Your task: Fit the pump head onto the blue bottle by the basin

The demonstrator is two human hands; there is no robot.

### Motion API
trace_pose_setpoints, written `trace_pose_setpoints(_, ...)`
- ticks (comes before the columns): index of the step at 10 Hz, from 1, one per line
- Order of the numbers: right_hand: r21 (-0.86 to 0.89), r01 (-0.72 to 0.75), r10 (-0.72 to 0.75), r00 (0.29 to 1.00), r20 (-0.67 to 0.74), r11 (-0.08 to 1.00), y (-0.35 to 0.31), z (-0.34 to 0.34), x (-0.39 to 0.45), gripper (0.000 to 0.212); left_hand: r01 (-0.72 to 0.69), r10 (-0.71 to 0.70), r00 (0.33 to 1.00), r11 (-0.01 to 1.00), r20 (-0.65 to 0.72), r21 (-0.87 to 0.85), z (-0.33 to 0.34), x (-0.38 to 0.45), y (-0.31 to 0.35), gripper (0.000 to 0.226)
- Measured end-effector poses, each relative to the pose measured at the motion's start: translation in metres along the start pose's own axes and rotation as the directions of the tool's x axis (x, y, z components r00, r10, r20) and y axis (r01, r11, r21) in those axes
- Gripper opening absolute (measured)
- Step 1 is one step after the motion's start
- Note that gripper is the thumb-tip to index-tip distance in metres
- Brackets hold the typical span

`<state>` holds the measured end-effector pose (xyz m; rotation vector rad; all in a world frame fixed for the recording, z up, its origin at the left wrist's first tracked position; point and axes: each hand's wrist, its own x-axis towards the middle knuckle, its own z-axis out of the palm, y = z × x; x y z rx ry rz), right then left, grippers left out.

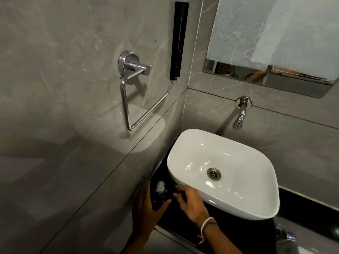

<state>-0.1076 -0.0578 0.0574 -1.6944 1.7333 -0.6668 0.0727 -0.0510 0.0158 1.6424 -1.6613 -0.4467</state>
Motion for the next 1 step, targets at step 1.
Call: trace_pose_setpoints(1, -0.173, 0.114, -0.151, 0.964, -0.217, 0.978, 0.0147, -0.0186, -0.0151, 0.026, -0.108, 0.107, 0.991, 0.994, -0.079, -0.008, -0.0054, -0.007, 0.0056, 0.079)
